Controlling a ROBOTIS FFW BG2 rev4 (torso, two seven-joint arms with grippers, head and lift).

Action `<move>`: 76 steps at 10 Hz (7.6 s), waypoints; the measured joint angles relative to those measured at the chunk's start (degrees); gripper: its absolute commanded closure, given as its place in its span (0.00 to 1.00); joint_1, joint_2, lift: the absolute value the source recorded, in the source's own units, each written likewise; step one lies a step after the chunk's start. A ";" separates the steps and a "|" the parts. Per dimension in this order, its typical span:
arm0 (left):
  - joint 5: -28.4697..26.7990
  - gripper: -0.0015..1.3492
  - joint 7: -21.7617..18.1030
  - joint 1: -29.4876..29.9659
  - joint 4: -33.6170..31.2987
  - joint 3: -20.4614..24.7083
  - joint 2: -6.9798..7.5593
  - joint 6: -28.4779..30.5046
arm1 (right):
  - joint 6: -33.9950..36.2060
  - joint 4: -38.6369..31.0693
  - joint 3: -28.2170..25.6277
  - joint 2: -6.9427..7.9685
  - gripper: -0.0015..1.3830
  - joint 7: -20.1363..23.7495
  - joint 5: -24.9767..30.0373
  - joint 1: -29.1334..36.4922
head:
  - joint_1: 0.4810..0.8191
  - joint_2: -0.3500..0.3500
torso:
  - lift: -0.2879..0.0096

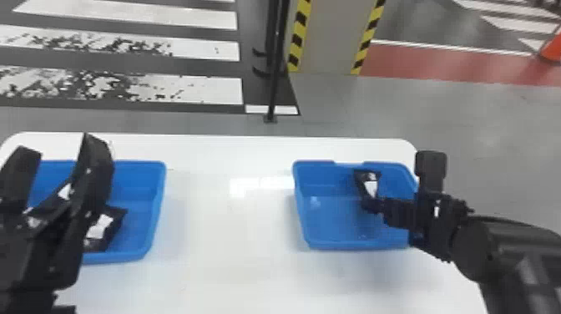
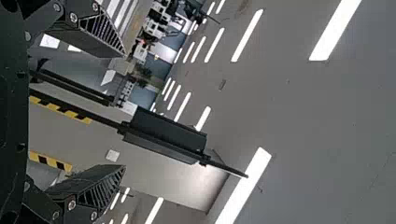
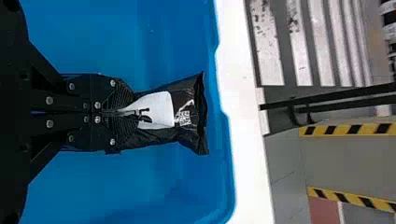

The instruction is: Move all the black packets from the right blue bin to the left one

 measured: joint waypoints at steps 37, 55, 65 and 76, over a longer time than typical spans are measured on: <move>-13.15 0.90 1.16 -14.69 5.58 5.55 0.79 18.74 | -29.34 -6.43 31.54 -4.17 0.10 18.61 -34.05 -2.18 | 0.53 0.91 | 0.50; -23.05 0.00 2.38 0.60 7.77 10.25 -3.15 1.83 | -56.92 -13.35 -1.89 3.23 0.12 16.47 -4.63 25.62 | 0.63 0.43 | 0.50; -21.96 0.00 5.54 4.58 0.70 5.49 -1.22 9.98 | -49.65 -22.31 4.99 2.77 0.13 12.45 1.42 33.55 | 0.63 0.52 | 0.50; -19.72 0.00 4.66 4.67 0.58 5.05 -1.49 9.20 | -49.17 -27.03 5.02 2.59 0.13 10.29 -1.29 37.19 | 0.63 0.52 | 0.50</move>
